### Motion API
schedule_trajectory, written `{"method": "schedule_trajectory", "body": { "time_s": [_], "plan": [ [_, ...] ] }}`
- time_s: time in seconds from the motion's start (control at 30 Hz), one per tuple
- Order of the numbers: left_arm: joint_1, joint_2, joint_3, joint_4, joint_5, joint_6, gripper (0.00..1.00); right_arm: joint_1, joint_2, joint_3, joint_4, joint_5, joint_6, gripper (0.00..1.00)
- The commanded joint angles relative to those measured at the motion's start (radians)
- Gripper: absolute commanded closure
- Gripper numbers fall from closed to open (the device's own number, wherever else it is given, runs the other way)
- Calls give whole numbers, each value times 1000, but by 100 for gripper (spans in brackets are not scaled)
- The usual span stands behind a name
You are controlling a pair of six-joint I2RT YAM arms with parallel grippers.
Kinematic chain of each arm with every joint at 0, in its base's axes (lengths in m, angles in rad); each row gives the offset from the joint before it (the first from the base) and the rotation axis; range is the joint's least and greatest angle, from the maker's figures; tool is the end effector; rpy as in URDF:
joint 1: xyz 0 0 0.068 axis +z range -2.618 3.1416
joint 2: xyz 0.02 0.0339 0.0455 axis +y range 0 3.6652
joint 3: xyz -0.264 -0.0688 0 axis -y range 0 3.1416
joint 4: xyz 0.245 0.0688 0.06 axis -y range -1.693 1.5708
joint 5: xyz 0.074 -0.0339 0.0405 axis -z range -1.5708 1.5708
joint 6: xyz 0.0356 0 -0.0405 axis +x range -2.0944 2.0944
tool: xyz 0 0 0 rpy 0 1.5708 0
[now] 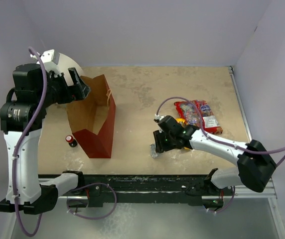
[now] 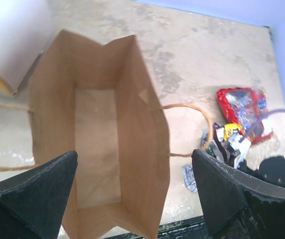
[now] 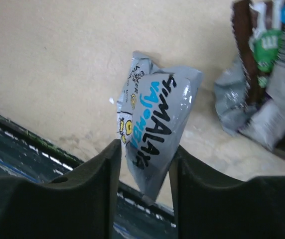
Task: Take the snacks out of the paper bag
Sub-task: Place the snack at the center of the board, then reset both arms
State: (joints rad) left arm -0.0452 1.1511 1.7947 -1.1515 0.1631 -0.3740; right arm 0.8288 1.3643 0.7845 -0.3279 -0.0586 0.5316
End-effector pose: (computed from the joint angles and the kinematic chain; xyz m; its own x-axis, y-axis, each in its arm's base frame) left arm 0.1673 -0.0134 0.4965 -0.5203 -0.3373 -0.7845 -0.0041 0.9196 -0.3927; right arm 0.1817 0.2013 0.2015 -0.8444 -0.1723 -0.5072 -0.3853 0.8531 0.3518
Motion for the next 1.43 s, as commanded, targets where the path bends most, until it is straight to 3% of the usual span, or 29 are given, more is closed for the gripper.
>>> {"method": "schedule_trajectory", "body": {
  "time_s": [0.0, 0.03, 0.13, 0.23, 0.53, 0.73, 0.87, 1.0, 1.1, 1.4],
  "plan": [
    [-68, -46, 17, 123, 112, 142, 1, -1, -110, 121, -222, 93, 4, 50],
    [-90, -54, 20, 127, 109, 164, 1, -2, -135, 144, -238, 107, -8, 45],
    [-130, -77, 14, 140, 108, 200, 1, 0, -208, 201, -266, 125, -16, 12],
    [-146, -89, 11, 160, 165, 211, 1, 0, -272, 214, -295, 150, -7, 1],
    [-150, -205, -92, 329, 322, 171, 1, 0, -381, 387, -395, 479, 17, 0],
    [-150, -382, -344, 549, 232, 34, 1, 0, -538, 395, -391, 636, 120, 0],
    [-150, -527, -494, 665, 145, 5, 1, 0, -690, 374, -289, 737, 144, 0],
    [-149, -572, -502, 617, -39, 30, 1, 0, -784, 461, -130, 738, 42, 0],
    [-150, -567, -460, 564, -115, 36, 1, 0, -771, 584, -123, 827, -4, 0],
    [-150, -540, -419, 526, -88, 8, 1, 0, -720, 660, -251, 961, -13, 0]
  ]
}}
